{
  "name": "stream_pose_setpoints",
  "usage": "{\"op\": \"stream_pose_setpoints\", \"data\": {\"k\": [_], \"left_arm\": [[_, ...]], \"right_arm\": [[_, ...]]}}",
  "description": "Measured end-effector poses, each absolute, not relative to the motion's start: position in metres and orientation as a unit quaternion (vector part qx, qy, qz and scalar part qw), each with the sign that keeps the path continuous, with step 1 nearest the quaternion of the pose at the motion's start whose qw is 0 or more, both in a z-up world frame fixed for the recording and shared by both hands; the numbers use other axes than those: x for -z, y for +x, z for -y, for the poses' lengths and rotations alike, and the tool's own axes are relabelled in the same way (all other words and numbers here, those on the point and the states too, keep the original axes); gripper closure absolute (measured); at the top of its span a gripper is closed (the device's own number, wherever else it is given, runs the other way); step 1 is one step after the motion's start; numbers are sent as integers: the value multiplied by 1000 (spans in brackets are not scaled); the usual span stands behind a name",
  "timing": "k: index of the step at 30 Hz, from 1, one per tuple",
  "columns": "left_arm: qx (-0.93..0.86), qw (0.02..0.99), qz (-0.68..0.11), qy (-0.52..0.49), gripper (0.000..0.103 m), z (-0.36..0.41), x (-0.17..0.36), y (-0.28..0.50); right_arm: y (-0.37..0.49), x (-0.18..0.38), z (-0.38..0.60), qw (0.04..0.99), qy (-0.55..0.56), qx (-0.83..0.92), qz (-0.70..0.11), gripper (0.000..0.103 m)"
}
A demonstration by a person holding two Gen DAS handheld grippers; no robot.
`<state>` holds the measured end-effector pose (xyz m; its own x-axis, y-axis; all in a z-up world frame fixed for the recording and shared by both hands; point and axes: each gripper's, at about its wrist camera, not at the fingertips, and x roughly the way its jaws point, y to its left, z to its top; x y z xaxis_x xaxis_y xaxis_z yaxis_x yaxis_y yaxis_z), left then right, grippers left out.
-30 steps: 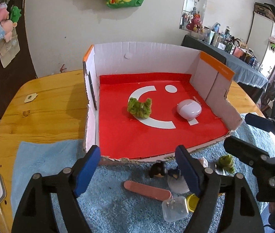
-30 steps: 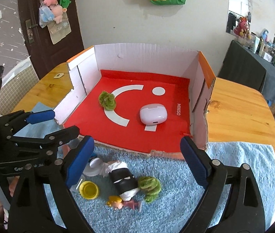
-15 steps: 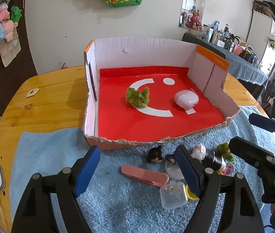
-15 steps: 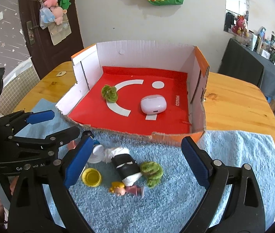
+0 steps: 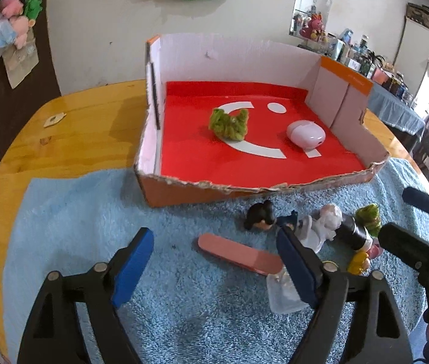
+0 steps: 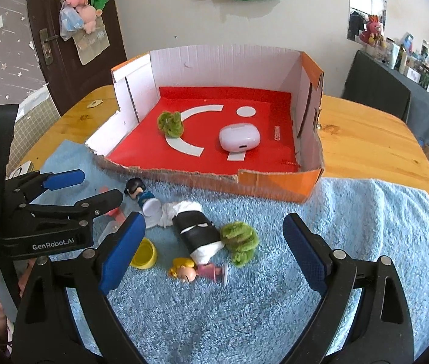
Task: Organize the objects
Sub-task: 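Withdraw both grippers from the box back over the towel, then grasp the pink clothes peg with the left gripper while the right grasps the doll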
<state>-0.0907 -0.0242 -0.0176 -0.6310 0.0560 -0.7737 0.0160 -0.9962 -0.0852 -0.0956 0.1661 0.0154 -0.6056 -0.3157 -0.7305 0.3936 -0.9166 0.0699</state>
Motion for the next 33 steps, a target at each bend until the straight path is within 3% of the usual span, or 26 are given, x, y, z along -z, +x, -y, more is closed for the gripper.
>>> {"op": "stream_pose_setpoints", "data": {"k": [33], "left_arm": [[-896,10,45,-441,15,19,31,-74]], "right_arm": [[-79,29,-165,171,423,888,-58,10]]}}
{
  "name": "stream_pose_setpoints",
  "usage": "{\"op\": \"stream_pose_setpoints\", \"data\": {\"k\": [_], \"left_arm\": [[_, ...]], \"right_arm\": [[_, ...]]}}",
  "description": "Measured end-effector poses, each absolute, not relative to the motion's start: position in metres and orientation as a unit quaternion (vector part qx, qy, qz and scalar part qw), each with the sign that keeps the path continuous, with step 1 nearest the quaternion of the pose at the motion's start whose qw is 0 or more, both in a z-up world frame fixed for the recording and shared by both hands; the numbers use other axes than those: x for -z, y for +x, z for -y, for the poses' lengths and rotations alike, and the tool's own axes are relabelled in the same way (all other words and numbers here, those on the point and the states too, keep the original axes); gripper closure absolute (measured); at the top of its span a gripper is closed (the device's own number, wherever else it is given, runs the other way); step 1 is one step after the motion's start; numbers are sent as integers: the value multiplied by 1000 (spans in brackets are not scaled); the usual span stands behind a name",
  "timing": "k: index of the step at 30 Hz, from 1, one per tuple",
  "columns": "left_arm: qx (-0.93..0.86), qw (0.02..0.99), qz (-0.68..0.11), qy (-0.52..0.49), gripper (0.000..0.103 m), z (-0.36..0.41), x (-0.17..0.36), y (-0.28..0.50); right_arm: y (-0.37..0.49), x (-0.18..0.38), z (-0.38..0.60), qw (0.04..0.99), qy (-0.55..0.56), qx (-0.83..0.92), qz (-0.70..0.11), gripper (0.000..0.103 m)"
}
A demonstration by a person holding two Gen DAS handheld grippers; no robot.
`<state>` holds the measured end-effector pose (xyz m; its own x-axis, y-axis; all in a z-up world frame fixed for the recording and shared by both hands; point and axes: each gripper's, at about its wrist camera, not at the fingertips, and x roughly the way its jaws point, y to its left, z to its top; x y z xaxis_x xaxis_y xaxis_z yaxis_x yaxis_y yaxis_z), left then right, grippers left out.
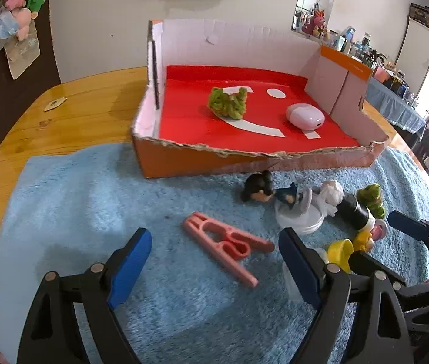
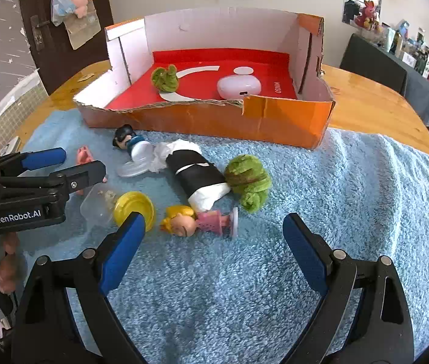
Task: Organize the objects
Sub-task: 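Grasp the pink clothes peg with the left gripper while the right grasps the doll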
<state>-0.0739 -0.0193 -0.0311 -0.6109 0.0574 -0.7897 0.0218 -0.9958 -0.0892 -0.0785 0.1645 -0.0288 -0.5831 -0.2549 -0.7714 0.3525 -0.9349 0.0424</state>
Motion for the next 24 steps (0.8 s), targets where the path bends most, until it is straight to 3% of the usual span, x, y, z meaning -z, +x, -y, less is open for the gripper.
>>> {"op": "stream_pose_setpoints", "data": {"k": [17,20,24], "left_arm": [[-894,-12,54,-444,16,37,30,-63],[-896,0,40,-442,20,23,32,-66],[-899,-12,23,-436,32,17,34,-68]], "right_arm": [[-84,32,-169,169,424,888,-50,10],[-83,32,-168,169,423,889,-52,12],[-83,31,-169,170,421,889,-51,22]]}}
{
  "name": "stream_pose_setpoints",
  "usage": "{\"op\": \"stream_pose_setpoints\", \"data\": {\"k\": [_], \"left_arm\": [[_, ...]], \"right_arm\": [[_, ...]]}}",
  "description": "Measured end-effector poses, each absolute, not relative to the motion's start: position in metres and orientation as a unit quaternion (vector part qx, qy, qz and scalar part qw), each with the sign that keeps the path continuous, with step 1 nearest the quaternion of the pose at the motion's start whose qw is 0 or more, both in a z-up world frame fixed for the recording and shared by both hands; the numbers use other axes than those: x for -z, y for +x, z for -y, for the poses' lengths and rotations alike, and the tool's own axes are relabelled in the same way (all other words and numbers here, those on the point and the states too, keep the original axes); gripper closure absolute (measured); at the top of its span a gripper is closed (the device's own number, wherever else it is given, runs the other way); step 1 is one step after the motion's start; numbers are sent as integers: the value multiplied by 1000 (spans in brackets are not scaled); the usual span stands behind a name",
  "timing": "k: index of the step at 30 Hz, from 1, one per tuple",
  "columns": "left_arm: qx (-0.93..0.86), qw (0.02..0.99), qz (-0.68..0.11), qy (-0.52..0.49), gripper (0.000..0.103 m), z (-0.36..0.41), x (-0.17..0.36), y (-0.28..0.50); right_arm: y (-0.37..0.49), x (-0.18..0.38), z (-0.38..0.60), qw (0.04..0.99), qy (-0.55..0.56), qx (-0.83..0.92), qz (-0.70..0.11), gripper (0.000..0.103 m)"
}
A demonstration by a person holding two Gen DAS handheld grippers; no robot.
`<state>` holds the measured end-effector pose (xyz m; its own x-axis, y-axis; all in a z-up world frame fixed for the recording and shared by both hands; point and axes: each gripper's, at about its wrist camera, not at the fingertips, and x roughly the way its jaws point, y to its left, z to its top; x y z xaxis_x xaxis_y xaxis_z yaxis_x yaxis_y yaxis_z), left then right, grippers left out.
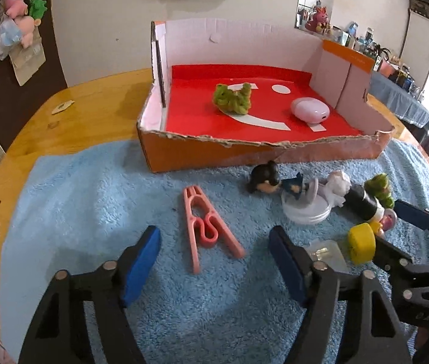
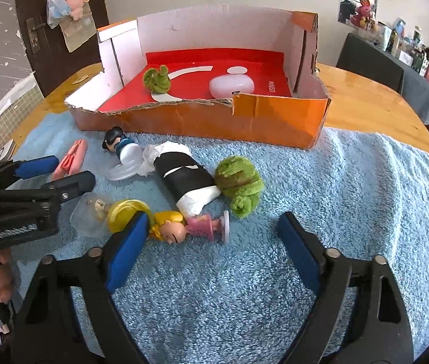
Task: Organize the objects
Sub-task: 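Grasp the pink clothes peg with the left gripper while the right grasps the doll, then carry the pink peg and blonde doll with both grippers into the red box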
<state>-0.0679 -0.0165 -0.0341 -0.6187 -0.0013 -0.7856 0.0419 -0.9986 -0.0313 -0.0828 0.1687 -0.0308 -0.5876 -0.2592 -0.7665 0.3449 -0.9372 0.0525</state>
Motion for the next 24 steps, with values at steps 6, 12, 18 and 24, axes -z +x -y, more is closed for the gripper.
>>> {"op": "stream_pose_setpoints", "data": {"k": [6,12,18,24], "left_arm": [[901,18,-25,432,54,23,32,-67],[900,1,-48,434,68,30,31,-65],[899,-9,-66,433,69,36,30,-63],[900,-14,-74,430,69,38,28,-58]], "right_arm": [[-80,29,-166,179,419,889,-52,40],[-77,28,-164,192,421,885,-48,54],[-75,27,-164,196,422,884,-45,54],[-73,26,-162,204,423,882,-41,54]]}}
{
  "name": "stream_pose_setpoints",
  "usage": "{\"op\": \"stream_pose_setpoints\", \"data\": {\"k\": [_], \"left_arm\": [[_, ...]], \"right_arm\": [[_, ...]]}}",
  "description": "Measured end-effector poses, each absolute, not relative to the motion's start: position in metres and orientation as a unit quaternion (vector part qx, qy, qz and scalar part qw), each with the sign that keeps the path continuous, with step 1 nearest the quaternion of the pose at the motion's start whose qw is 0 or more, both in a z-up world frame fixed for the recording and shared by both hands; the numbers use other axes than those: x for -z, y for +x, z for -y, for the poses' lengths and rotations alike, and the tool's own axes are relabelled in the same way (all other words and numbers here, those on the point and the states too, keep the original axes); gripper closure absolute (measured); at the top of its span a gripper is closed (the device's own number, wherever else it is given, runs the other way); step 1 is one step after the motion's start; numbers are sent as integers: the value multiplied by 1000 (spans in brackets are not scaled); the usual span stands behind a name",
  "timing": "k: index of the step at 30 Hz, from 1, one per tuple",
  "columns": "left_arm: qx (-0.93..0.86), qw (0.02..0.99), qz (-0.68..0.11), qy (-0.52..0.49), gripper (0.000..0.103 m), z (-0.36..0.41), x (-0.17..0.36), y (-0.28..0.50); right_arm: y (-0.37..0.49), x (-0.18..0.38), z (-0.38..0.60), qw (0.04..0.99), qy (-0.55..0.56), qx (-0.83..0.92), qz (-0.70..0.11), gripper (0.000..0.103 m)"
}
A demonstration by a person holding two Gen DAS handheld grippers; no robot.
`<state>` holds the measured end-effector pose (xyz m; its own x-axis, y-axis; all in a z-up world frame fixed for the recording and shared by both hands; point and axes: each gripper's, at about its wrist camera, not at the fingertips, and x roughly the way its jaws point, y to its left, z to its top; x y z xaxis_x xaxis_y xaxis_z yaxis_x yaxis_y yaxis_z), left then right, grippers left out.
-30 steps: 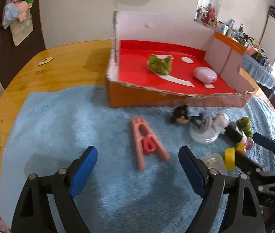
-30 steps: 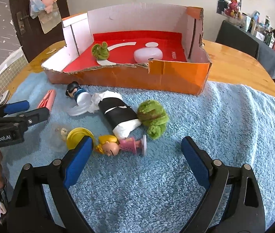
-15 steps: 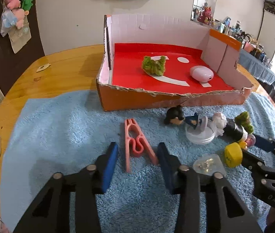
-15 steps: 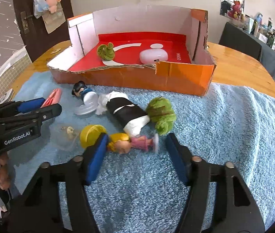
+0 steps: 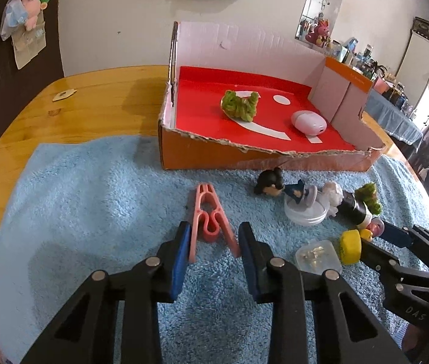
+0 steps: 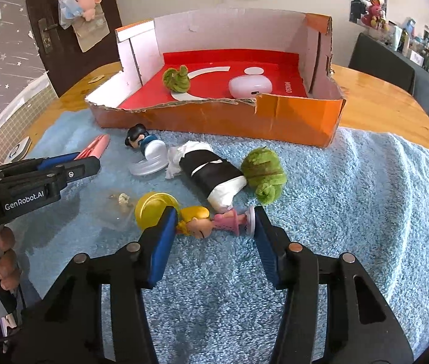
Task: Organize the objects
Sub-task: 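Carry the pink peg and blonde doll with both grippers into the red box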
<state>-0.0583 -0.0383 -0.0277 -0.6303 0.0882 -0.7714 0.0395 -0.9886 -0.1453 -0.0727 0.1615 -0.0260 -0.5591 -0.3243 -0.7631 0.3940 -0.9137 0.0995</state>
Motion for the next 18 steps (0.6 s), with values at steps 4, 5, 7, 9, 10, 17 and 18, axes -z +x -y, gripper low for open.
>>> {"op": "stream_pose_setpoints", "data": {"k": [4,5,7,9,10,17,18], "left_arm": [[-902,15,76,-424,69,39,24,-56],[-903,16,77,-423,69,39,23,-55],[-904,18,81,-419,69,41,21,-54],[-905,20,84,-416,69,42,19,-53],[-906,21,85,-415,69,42,18,-53],[-906,24,89,-413,69,43,15,-52],[-906,24,90,-413,69,43,15,-52]], "right_arm": [[-72,24,-161,211,424,880,-34,54],[-71,23,-161,212,423,880,-33,54],[-70,21,-160,215,420,881,-31,54],[-69,19,-160,216,418,882,-31,54],[-69,18,-159,217,417,882,-31,54],[-67,11,-155,225,412,882,-32,54],[-67,11,-155,226,412,882,-32,54]]}}
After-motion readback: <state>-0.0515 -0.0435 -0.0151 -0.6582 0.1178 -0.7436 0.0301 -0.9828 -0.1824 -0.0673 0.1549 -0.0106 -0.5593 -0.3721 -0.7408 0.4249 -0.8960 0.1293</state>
